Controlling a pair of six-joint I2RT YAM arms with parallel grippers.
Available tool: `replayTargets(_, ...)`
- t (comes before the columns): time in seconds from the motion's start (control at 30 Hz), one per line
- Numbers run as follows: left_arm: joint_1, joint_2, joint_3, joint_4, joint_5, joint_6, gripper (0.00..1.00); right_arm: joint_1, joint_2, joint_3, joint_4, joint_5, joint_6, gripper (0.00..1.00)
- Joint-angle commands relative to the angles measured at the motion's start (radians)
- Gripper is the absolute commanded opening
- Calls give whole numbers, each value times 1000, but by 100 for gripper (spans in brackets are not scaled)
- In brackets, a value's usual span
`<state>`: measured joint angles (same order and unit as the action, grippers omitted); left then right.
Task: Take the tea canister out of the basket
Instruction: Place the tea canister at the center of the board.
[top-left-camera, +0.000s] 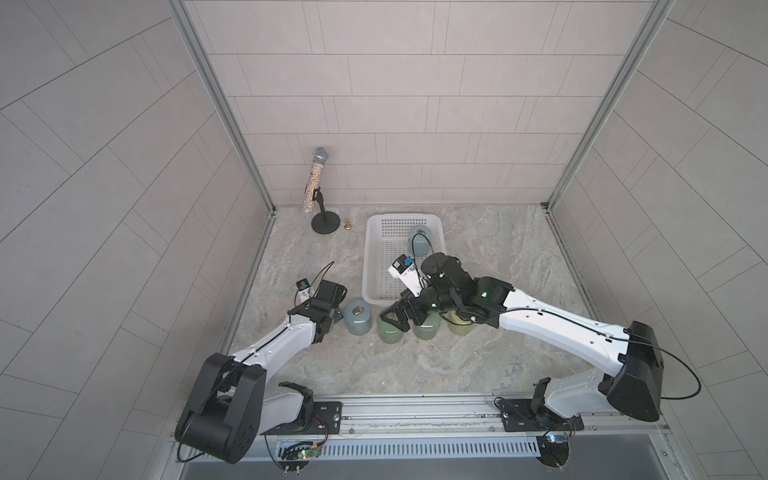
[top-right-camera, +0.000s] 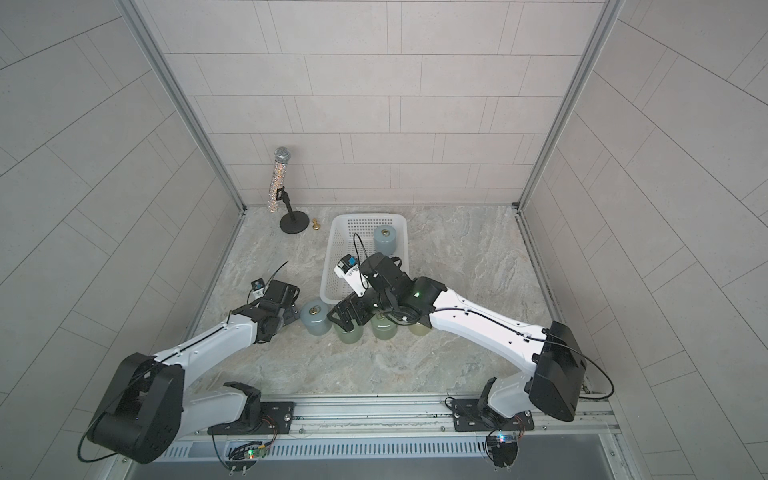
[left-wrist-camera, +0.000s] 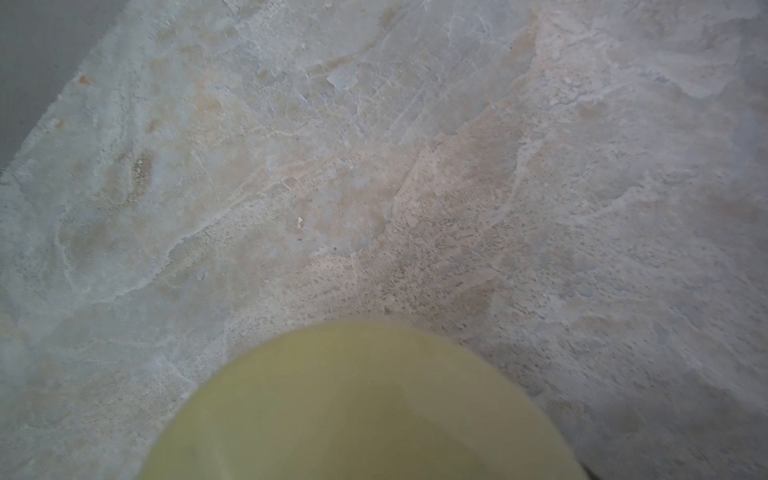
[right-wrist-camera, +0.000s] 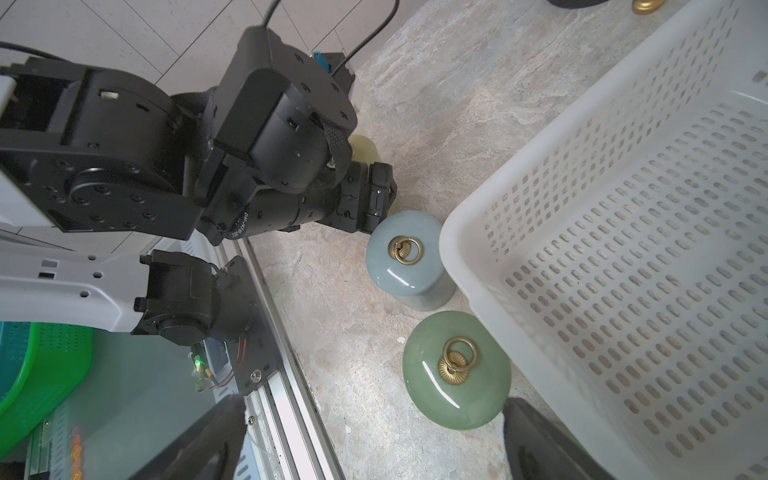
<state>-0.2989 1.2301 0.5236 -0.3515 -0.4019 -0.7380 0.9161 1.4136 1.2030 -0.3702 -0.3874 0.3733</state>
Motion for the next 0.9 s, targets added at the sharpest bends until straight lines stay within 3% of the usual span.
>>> replayTargets(0.0,4,-34,31,-25,-11,-16,94,6,-21,0,-14,11,-11,100)
replayTargets(0.4,4,-189,66,-120,-52,-24,100,1,-26,5,-24,61,-6,100)
replayTargets(0.6,4,-261,162,-196,-52,8,100,-31,-37,19,-54,188,11,100)
replayTargets(0.87,4,-283,291,-174,193,134,100,-158,-26,45,-77,328,65,100)
